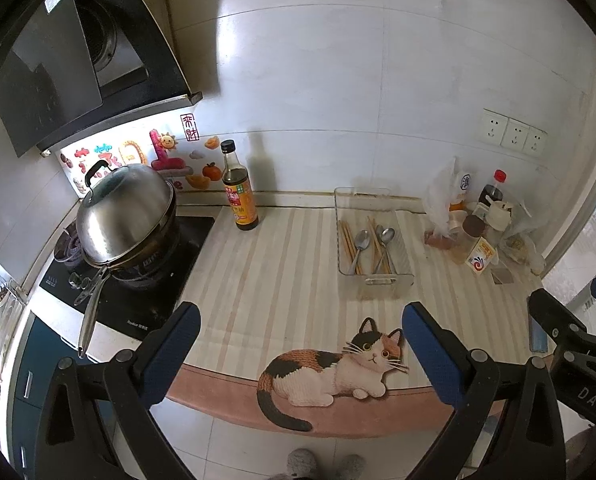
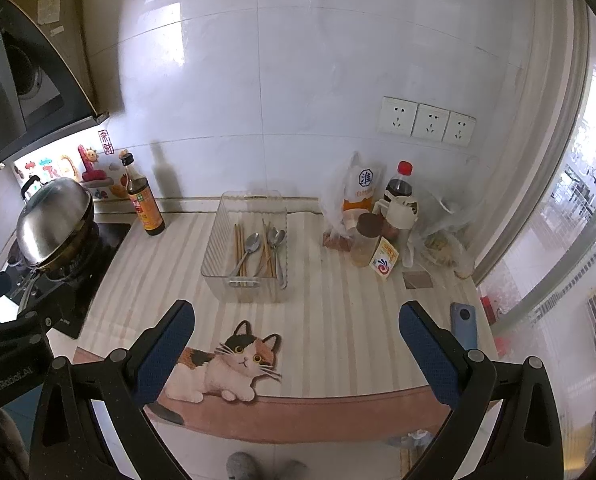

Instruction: Organize utensils

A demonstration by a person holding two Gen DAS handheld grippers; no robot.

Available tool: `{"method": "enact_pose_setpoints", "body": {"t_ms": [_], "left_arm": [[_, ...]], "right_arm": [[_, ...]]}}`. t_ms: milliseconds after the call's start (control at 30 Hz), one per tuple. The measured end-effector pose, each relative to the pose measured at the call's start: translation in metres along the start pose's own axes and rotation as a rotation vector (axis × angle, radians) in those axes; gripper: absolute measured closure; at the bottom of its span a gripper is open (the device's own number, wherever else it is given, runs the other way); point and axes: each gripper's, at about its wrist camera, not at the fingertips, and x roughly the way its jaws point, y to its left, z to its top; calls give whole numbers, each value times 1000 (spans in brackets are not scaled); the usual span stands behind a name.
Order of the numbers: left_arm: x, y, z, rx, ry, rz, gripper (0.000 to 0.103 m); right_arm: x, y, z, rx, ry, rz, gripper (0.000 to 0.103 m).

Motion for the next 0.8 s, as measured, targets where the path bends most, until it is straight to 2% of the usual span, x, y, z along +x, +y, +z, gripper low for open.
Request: {"method": "enact_pose_setpoints", "body": {"t_ms": [800], "left_arm": [[-2,0,0,0,-2,3,0]], "right_arm": [[0,-2,-2,-7,0,1,0]]}}
